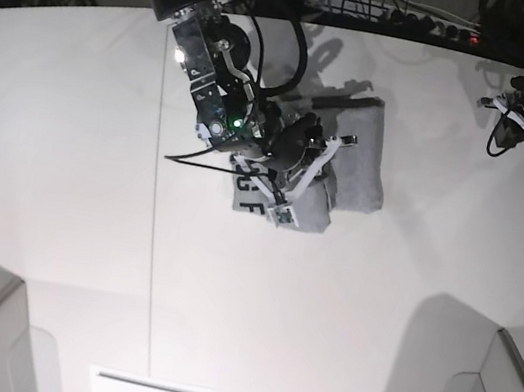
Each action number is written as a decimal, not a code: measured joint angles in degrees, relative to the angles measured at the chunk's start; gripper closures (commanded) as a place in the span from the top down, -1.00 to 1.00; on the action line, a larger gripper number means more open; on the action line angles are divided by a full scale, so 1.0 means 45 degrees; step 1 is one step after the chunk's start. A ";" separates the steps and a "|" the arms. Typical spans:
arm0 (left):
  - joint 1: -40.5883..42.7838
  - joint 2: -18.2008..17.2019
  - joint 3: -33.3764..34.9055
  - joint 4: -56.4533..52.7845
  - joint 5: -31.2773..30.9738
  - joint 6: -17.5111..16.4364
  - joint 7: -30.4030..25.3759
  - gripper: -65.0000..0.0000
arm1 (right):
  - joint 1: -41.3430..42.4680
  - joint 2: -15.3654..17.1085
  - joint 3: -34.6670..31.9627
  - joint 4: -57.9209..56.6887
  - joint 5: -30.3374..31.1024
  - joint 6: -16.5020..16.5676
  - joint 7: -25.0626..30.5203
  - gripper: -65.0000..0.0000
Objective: Fold the T-shirt properly
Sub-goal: 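Press and tuck the folded shirt with the right gripper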
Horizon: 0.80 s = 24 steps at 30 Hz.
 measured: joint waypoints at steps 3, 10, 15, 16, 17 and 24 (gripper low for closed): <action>-0.0063 -0.0034 0.0078 0.0000 -0.0005 0.0000 0.0000 -1.00 | 0.0019 0.0010 0.0005 0.0000 -0.0015 0.0000 0.0034 -0.29; -0.0068 -0.0034 0.0063 0.0000 -0.0005 0.0000 -0.0005 -1.00 | -0.0374 0.0015 0.0005 0.1384 -0.0015 -0.0073 -0.0029 0.17; -0.0058 -0.0034 0.0049 -0.0005 -0.0019 0.0005 0.0005 -1.00 | -0.0267 -0.0029 -0.0024 0.1545 0.0053 -0.0024 -0.0520 0.17; -0.0058 -0.0039 0.0034 -0.0005 -0.0029 0.0000 0.0000 -1.00 | -0.0287 -0.0083 -0.0024 0.1311 -0.0015 -0.0034 -0.0520 0.17; -0.0068 -0.0034 0.0039 0.0000 -0.0034 0.0000 -0.0005 -1.00 | -0.0306 -0.0121 -0.0024 0.1078 -0.0058 -0.0039 -0.0559 0.17; -0.0097 -0.0034 0.0029 0.0000 -0.0034 0.0000 -0.0005 -1.00 | -0.0097 -0.0214 -0.2623 0.0758 0.0087 0.0000 -0.0520 0.17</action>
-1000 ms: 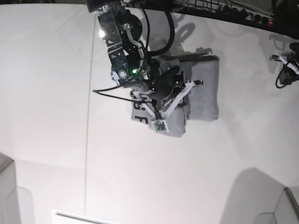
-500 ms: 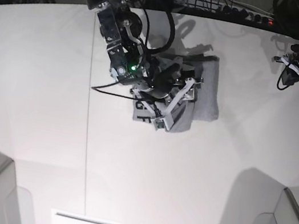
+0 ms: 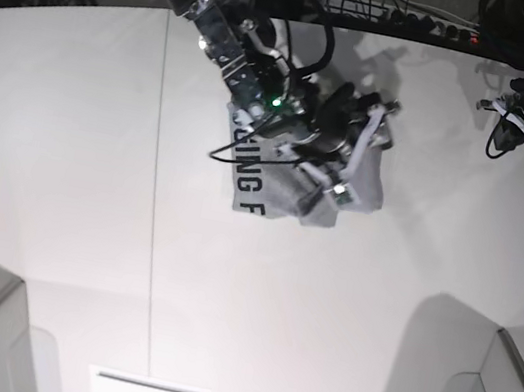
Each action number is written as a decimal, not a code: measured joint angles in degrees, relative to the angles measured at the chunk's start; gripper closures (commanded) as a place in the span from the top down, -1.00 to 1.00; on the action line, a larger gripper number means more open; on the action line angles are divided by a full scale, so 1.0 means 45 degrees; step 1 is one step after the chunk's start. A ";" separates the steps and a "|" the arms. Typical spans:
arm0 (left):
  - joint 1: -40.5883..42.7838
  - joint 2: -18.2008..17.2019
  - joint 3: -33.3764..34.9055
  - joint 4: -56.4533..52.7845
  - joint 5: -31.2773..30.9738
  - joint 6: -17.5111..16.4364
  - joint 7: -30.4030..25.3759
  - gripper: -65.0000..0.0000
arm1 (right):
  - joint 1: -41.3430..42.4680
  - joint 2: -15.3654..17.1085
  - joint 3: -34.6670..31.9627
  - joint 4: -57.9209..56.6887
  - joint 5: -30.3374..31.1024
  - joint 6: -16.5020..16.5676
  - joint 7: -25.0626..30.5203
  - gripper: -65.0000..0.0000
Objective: Fold the T-shirt properly
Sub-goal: 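Press and tuck the folded shirt with the right gripper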
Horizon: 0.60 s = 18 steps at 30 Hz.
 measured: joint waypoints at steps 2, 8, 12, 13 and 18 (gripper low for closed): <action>0.0010 -0.0005 -0.0005 0.0000 0.0005 0.0000 0.0005 -1.00 | 0.0170 -0.0005 -0.0850 0.0005 -0.0019 0.0000 -0.0044 0.17; 0.0010 0.0000 -0.0005 -0.0005 0.0000 0.0000 0.0000 -1.00 | 0.0704 -0.0049 -0.3089 0.0015 -0.0024 -0.0005 -0.0005 0.17; 0.0039 0.0005 -0.0005 -0.0010 0.0000 0.0000 0.0005 -1.00 | 0.0729 0.0063 -0.3036 0.1263 -0.0019 -0.0010 -0.0078 0.17; 0.0039 0.0005 -0.0005 -0.0010 0.0000 0.0000 0.0005 -1.00 | 0.0709 0.0223 -0.2555 0.1763 0.0112 0.0044 -0.0005 0.15; 0.0107 0.0005 -0.0024 -0.0015 0.0000 0.0000 0.0005 -1.00 | 0.0733 0.1438 0.0306 0.2482 -0.0291 -0.0097 -0.0005 -0.73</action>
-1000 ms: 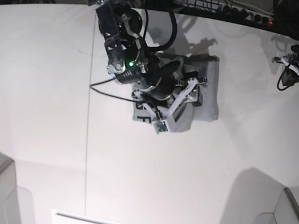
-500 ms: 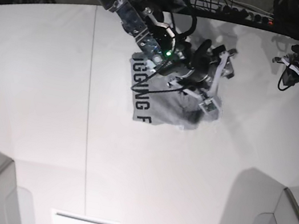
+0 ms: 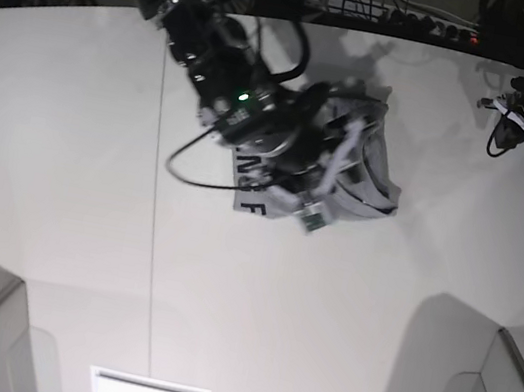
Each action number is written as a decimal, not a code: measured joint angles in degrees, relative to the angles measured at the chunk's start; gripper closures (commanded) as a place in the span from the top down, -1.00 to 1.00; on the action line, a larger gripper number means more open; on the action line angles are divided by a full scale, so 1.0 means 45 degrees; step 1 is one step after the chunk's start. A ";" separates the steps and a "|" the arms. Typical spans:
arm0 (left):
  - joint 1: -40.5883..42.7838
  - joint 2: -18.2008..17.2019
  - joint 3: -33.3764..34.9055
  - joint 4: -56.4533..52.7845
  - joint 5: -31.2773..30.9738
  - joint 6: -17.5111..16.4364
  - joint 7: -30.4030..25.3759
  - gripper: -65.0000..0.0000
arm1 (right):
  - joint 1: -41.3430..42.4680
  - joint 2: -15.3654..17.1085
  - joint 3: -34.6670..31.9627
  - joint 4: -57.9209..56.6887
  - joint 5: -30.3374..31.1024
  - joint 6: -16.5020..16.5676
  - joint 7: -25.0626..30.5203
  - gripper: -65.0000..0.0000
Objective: Fold the T-shirt properly
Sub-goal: 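Press and tuck the folded shirt with the right gripper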
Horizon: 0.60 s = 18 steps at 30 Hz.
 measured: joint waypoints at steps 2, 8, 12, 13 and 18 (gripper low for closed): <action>-0.0005 -0.0005 0.0000 0.0000 -0.0010 0.0000 -0.0005 -1.00 | 0.0005 0.0151 0.0423 -0.0423 0.0005 0.0010 0.0024 -1.00; -0.0068 -0.0010 0.0058 0.0000 0.0000 0.0000 -0.0005 -1.00 | -0.0330 0.0068 0.0330 -0.2361 0.0204 0.0155 0.0602 -1.00; -0.0102 0.0010 0.0083 0.0000 -0.0010 0.0000 0.0000 -1.00 | -0.0325 0.0083 -0.1161 -0.2803 0.0121 0.0078 0.0879 -1.00; -0.0097 -0.0005 0.0078 0.0000 0.0000 0.0000 0.0000 -1.00 | -0.0340 -0.0049 -0.1496 -0.2919 0.0160 0.0097 0.0874 -1.00; 0.0015 0.0000 0.0010 0.0000 -0.0005 0.0000 0.0000 -1.00 | -0.0102 -0.0534 -0.2880 -0.3206 0.0155 0.0097 0.0923 -1.00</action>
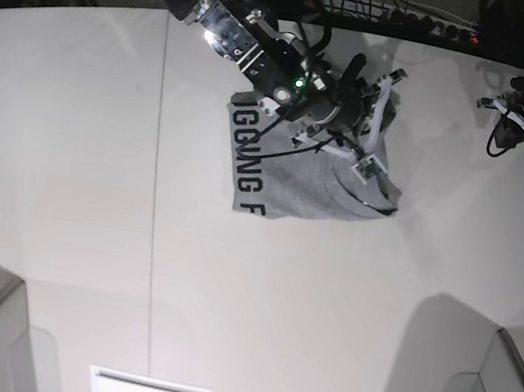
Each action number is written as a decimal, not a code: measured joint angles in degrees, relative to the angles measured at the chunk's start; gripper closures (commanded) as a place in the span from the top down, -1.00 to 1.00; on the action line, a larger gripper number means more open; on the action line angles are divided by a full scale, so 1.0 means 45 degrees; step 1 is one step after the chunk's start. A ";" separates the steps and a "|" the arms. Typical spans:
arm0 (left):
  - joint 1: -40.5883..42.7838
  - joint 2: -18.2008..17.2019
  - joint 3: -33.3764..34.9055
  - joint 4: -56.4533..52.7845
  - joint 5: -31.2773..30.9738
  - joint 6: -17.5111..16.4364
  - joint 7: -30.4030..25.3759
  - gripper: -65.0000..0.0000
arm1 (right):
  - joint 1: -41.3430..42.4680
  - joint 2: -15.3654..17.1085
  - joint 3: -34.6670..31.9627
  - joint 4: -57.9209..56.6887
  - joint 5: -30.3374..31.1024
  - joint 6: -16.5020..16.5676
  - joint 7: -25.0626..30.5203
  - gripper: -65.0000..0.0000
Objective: Fold the T-shirt properly
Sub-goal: 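Press and tuck the folded shirt with the right gripper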
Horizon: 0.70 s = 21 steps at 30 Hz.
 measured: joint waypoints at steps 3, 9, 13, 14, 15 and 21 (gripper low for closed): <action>-0.0010 -0.0005 -0.0010 0.0000 0.0000 0.0000 -0.0005 -1.00 | -0.0039 -0.0087 -0.0588 -0.0447 0.0019 0.0000 -0.0034 -1.00; 0.0019 0.0039 0.0053 0.0029 -0.0053 0.0000 -0.0005 -1.00 | 0.0141 -0.0078 -0.0602 -0.0850 -0.0034 -0.0005 -0.0117 -1.00; -0.0078 0.0117 0.0078 0.0413 -0.0369 0.0005 0.0058 -1.00 | 0.0097 0.0325 -0.0593 0.0699 0.0058 -0.0034 -0.0772 -1.00; -0.0078 0.0097 0.0073 0.0607 -0.0894 0.0015 0.0248 -1.00 | 0.0102 0.0500 -0.0573 0.1209 0.0112 -0.0024 -0.0889 -1.00; -0.0078 0.0083 0.0049 0.0792 -0.1472 0.0005 0.0568 -1.00 | 0.0063 0.0699 -0.0364 0.1724 0.0053 -0.0005 -0.0942 -1.00; -0.0704 0.0063 0.0058 0.0835 -0.5649 0.0005 0.2152 -1.00 | -0.0636 0.1739 0.3395 0.3837 -0.0015 -0.0019 -0.0869 -1.00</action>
